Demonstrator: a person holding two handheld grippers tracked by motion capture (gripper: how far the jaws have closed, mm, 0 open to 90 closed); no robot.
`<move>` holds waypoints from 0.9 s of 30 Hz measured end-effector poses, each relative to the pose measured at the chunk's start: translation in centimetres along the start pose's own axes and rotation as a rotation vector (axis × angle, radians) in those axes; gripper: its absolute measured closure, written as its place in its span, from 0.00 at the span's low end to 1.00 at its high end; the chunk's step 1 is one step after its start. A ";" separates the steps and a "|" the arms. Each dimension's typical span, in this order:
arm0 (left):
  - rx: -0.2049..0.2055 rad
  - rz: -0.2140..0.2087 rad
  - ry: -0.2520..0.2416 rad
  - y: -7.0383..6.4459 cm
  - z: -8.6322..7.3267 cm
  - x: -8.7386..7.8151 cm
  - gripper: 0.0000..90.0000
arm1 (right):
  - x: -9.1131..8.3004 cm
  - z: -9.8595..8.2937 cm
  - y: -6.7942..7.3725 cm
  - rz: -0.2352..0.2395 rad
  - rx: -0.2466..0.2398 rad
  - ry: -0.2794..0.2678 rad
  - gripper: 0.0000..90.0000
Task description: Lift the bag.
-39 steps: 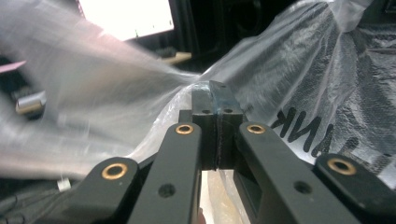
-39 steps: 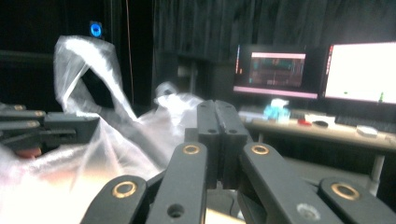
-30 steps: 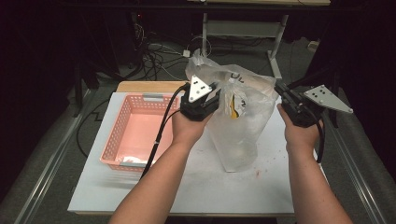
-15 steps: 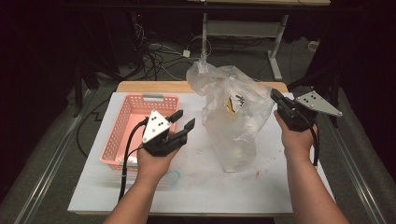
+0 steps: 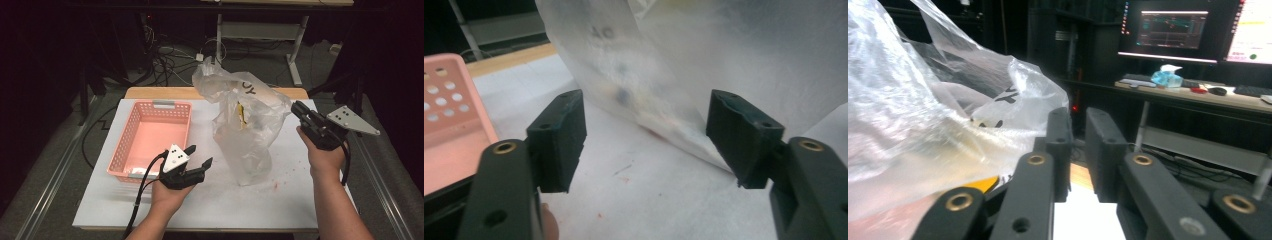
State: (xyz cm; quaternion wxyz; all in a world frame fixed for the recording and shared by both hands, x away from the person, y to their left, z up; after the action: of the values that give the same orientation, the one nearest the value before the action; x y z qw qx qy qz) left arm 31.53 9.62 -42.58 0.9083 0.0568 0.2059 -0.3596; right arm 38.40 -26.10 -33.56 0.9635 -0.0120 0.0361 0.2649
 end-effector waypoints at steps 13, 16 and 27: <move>0.010 -0.027 0.056 -0.7 -1.3 0.7 0.16 | -1.7 -4.6 1.3 0.075 0.024 0.120 0.54; 0.016 -0.022 0.069 -0.9 -1.4 0.9 0.08 | -2.2 -6.1 1.4 0.083 0.015 0.162 0.42; 0.012 -0.016 0.090 -1.0 -1.8 0.9 0.00 | -3.7 -11.7 1.8 0.059 0.049 0.318 0.00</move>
State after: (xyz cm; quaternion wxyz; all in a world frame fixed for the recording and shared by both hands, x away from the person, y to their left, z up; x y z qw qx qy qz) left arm 30.79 8.75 -44.57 0.8949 0.0768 0.2447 -0.3652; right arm 33.54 -26.97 -44.94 0.9375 -0.0290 0.1951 0.2868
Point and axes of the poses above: each handheld gripper's, and its own axes: x roughly forward along the jaws, z roughly out of its top, y roughly to its left, the point moved 2 cm from there along x, roughly forward along the jaws, and after that the axes turned 3 degrees about x, right-handed, at the moved point
